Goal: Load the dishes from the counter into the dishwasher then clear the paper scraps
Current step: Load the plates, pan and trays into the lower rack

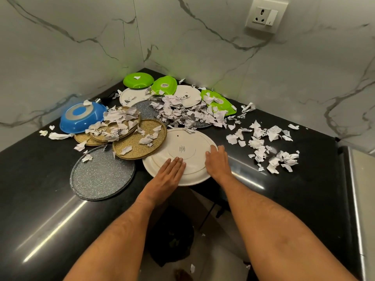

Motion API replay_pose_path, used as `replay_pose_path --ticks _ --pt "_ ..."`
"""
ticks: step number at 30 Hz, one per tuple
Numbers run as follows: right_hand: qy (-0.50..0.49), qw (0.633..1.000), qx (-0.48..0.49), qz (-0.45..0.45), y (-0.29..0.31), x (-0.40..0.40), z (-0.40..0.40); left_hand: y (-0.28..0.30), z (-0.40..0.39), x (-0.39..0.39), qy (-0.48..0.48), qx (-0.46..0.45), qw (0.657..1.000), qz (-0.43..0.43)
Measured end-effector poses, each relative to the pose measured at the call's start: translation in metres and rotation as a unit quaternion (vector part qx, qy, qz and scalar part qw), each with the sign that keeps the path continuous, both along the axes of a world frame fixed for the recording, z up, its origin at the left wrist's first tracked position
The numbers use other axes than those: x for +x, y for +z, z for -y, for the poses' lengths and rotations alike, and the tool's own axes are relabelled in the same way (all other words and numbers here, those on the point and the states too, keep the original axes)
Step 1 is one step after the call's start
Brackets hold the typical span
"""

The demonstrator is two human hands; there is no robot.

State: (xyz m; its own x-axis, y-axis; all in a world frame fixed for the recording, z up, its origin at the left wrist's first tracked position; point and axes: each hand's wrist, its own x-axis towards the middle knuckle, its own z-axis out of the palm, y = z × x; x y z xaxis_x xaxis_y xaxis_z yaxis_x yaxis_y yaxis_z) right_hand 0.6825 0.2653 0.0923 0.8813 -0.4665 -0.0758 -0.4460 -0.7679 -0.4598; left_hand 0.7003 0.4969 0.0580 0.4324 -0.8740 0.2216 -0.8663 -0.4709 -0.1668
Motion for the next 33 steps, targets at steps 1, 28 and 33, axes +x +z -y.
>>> replay_pose_path --ticks 1,28,33 --pt "-0.018 0.999 0.030 0.025 0.003 -0.002 0.002 0.004 0.002 -0.001 -0.004 -0.017 1.000 0.010" --pt "-0.251 0.920 0.191 0.234 0.085 -0.173 0.000 0.128 0.019 -0.115 -0.121 -0.146 0.980 0.064" --pt "-0.334 0.854 0.321 0.236 0.086 -0.210 -0.002 0.138 0.013 -0.141 -0.164 -0.178 0.964 0.108"
